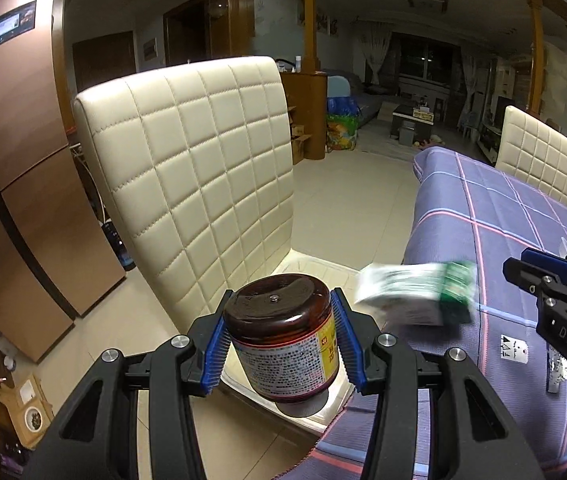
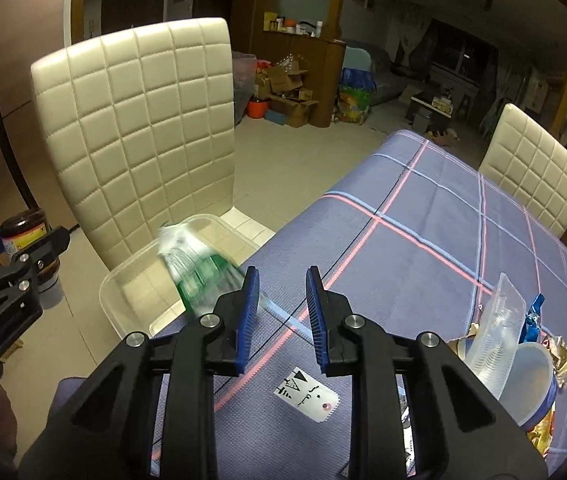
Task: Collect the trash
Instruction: 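Carry both items to the clear bin on the chair and open both grippers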
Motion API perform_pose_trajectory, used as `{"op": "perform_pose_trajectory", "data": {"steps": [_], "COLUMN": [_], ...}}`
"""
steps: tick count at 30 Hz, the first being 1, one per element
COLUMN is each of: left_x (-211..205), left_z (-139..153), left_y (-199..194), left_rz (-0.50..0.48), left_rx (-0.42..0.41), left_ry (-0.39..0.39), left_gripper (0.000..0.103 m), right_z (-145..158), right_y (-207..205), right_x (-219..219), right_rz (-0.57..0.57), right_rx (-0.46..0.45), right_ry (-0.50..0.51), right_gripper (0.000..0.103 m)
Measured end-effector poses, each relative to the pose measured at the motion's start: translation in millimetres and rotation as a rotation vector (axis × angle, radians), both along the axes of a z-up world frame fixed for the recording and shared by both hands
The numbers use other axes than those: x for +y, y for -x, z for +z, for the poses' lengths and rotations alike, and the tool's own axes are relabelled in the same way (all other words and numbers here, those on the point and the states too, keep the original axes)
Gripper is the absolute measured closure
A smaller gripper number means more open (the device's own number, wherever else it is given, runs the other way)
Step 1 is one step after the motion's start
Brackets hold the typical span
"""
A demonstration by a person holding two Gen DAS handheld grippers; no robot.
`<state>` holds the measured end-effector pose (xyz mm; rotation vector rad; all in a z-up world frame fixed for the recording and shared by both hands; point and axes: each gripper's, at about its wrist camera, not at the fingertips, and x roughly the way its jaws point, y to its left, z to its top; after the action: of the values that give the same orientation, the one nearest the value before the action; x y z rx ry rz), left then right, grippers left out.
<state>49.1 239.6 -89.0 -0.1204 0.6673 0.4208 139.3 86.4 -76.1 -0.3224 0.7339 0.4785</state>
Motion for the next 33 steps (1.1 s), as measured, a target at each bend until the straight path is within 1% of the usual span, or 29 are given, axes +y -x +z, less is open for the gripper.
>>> {"op": "perform_pose_trajectory", "data": {"steps": [6,11,15,19,23,25,26,27,33], "left_x": [-4,-2,-1,-4,-1,-1,0,1,4], "left_z": [-5,-7,-9,-12,-17,-19,-20,-20,-22], "left_y": [-5,-11,-21,-35,-47,-54,-58,-61,-66], "left_rz": [-0.015,-0.026,-0.04,-0.065,-0.076,-0.086,-0.085,-0.085,-0.085], "left_rx": [0.007,-0.004,-0.004,0.003,0.023,0.026,0.031,0.031,0.034], "left_ry": [0.018,0.05,0.069,0.072,0.103,0.092,0.085,0.082,0.107], "left_gripper": [0.057,0.057,0.057,0.056,0.056,0.05,0.039,0.034,0.031], "right_z": [-3,-1,-1,0,-1,-2,-3,-3,-4], "right_y": [-1,0,2,-2,-6,-8,-9,-9,-12], "right_x": [4,5,5,4,5,4,4,4,-2], "right_rz": [0.005,0.014,0.016,0.006,-0.001,-0.004,-0.006,-0.006,-0.014], "right_rx": [0.015,0.021,0.009,0.013,0.018,0.022,0.026,0.028,0.032], "right_ry": [-0.002,-0.02,-0.017,-0.025,-0.027,-0.029,-0.029,-0.029,-0.031], "right_gripper": [0.077,0.076,0.076,0.076,0.076,0.076,0.076,0.076,0.076]}}
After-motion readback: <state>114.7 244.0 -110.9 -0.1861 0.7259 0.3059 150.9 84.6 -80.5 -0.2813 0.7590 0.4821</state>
